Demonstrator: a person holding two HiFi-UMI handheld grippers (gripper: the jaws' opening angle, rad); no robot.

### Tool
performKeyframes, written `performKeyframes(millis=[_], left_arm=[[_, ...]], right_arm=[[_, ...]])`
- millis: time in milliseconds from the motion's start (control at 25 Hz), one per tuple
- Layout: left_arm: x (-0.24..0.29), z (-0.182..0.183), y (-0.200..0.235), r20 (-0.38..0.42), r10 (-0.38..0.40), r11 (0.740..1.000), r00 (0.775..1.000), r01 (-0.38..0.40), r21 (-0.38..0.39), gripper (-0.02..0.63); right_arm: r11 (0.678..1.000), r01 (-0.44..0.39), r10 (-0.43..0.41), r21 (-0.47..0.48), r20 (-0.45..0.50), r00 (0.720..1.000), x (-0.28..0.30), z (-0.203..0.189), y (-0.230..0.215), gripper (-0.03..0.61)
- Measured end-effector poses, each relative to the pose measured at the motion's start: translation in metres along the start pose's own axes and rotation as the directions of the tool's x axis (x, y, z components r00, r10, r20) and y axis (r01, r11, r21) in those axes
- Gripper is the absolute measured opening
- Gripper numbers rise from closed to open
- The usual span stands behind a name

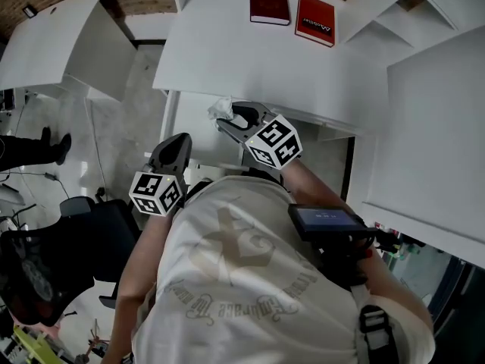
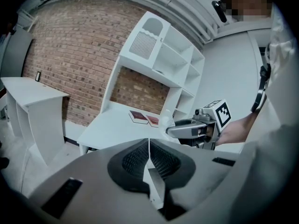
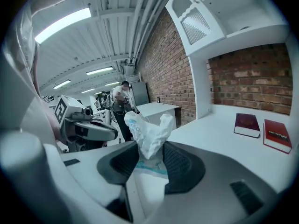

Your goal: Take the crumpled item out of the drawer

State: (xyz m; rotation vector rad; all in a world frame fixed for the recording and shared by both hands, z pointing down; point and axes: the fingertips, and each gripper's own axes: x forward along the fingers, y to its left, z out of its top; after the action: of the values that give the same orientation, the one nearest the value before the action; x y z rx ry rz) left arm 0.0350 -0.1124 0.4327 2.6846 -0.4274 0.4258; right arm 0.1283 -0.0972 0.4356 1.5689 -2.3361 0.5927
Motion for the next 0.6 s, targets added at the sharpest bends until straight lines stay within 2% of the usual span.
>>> performKeyframes(millis=[280,600], left_arm=[[0.014,0.001,-0.012,-0.017,-0.021,1.0,1.0,0.022,0.013,0.028],[0.022,0.001,-0.016,-0.025,0.01,1.0,1.0,-0.009,0.018,0.028]], right_arm=[[1.0,0.017,-0.018,0.023,0.015,1.0,-0.017,-0.006,-0.011,0.175],[0.999,-0.027,0.026,0.022,0.027,0.999,-0.013,-0.005,-0.017,0.175]])
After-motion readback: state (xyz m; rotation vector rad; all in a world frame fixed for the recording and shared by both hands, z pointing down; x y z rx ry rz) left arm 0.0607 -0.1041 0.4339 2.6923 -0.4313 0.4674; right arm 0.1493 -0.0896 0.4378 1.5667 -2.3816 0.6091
